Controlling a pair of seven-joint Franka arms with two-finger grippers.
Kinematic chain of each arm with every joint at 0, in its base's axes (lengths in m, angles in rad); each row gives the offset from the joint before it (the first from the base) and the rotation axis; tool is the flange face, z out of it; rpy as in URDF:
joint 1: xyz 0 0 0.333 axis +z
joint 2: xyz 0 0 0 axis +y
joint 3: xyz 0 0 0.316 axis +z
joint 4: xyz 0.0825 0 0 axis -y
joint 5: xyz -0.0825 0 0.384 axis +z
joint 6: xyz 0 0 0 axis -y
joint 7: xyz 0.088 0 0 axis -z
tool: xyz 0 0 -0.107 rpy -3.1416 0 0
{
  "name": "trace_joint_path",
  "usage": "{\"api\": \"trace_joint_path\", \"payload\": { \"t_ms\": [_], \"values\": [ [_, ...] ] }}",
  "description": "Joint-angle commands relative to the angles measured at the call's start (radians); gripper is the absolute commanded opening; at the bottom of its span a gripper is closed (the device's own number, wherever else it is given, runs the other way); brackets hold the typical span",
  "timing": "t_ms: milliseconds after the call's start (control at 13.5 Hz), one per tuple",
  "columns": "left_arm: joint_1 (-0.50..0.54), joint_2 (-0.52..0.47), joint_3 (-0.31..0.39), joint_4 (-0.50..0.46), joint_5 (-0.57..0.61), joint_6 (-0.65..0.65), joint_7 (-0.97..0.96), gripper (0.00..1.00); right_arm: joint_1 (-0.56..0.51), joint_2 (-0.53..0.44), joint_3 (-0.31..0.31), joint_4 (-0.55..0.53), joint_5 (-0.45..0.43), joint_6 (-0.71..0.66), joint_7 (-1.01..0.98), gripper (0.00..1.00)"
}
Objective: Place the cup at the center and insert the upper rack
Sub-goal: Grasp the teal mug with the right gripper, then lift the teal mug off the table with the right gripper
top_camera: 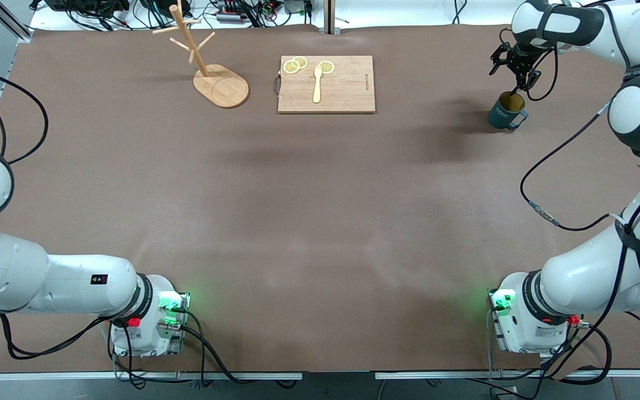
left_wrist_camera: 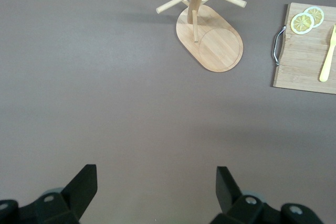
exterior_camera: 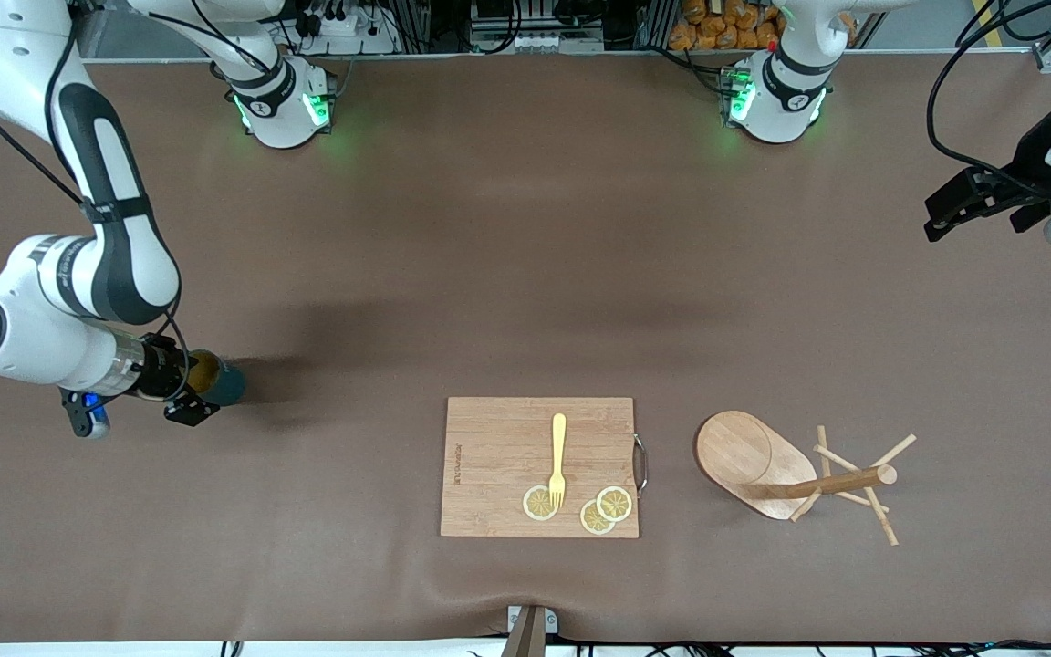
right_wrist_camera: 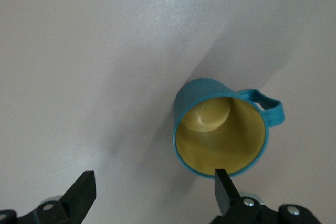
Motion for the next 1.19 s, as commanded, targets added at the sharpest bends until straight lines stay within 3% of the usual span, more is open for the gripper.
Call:
{"api": "trace_joint_path", "payload": {
  "t_ms": [0, 594, 1115],
  "values": [
    [0.004, 0.003, -0.004, 0.016, -0.005, -0.003, -0.018, 1.0, -0.005, 0.056, -0.01, 0.058, -0.032, -0.015, -0.001, 1.0],
    [0.008, -0.006, -0.003, 0.013, -0.005, -0.011, -0.018, 1.0, -0.006, 0.115, -0.029, 0.067, -0.037, 0.002, -0.065, 0.99],
    [0.008, -0.009, -0.004, 0.01, -0.005, -0.02, -0.018, 1.0, -0.008, 0.115, -0.03, 0.064, -0.037, 0.001, -0.108, 0.12]
  ]
}}
